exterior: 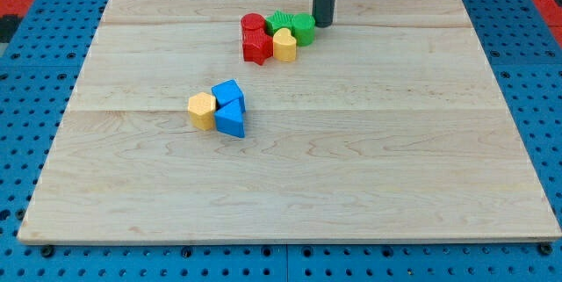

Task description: Push the blue cube below yellow heart

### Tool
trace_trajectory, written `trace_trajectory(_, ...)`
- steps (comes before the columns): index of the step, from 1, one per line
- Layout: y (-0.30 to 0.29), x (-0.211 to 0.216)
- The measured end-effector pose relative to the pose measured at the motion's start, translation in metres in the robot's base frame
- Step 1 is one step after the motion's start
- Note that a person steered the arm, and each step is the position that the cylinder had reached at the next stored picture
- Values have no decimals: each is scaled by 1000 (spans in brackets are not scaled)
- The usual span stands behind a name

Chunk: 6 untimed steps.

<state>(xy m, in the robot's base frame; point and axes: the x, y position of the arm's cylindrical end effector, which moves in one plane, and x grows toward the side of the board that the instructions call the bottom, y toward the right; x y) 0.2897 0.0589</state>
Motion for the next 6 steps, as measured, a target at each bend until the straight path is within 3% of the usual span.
trace_trajectory(1, 4, 25)
trace_trajectory(3, 53, 36)
trace_trajectory(6, 9, 184)
